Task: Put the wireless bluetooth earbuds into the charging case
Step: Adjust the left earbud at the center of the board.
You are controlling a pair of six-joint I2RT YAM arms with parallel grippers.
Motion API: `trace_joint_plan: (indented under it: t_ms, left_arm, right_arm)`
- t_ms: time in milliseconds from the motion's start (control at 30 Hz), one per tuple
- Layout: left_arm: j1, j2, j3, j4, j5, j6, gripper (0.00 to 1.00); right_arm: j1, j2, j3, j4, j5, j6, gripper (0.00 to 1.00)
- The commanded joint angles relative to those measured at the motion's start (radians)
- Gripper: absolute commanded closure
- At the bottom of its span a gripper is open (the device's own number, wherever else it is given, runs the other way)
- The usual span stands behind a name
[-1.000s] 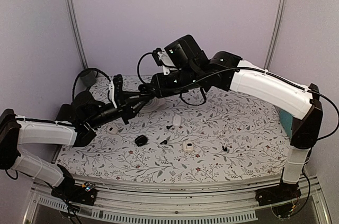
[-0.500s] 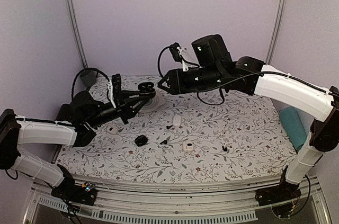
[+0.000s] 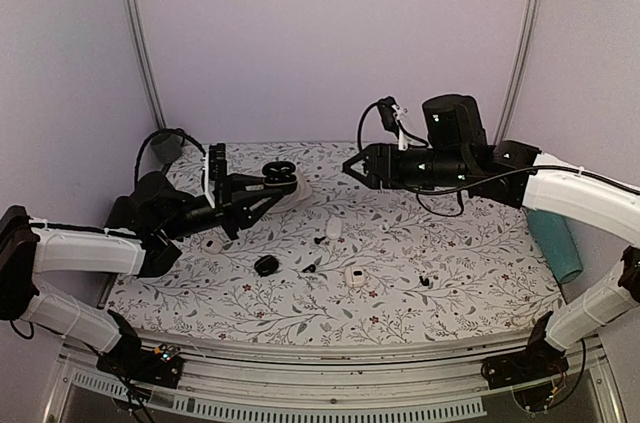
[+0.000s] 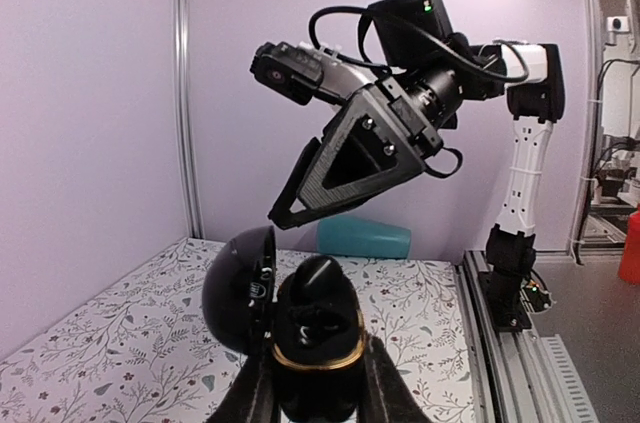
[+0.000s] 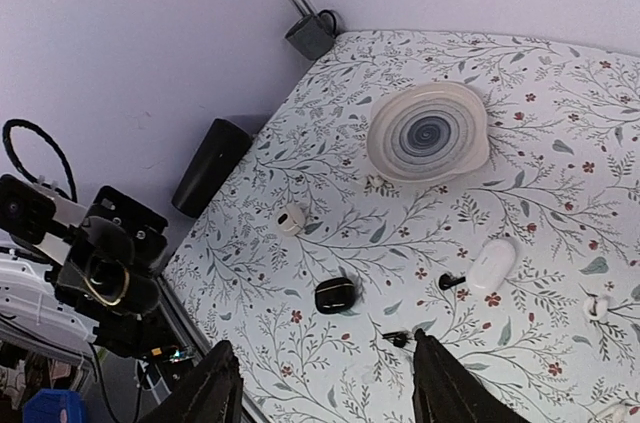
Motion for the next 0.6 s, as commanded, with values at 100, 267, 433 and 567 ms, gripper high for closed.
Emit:
trace_joint_plan:
  t_ms: [100,267,433,567]
  left_arm:
    - [0.008,-0.007,0.03,0.029,0.068,-0.019,1.0]
    - [0.008,-0.025,0.03,-0.006,0.064,-0.008,1.0]
    - [0.008,-0.036,0.028,-0.029,0.058,-0.002,1.0]
    - [0.008,-0.034,0.028,-0.024,0.059,-0.009,1.0]
  right_arm:
    - [-0.076,-0.142,-0.246,0.049,0.111,0.093,0.34]
    - [-0.132,-0.196,-0.381,-0.025,0.125,0.169,0.34]
    - [-0.136,-0.234,-0.523,-0.073,0.129,0.239,0.39]
    - [-0.136,-0.297,-0.684,0.0,0.119,0.287,0.43]
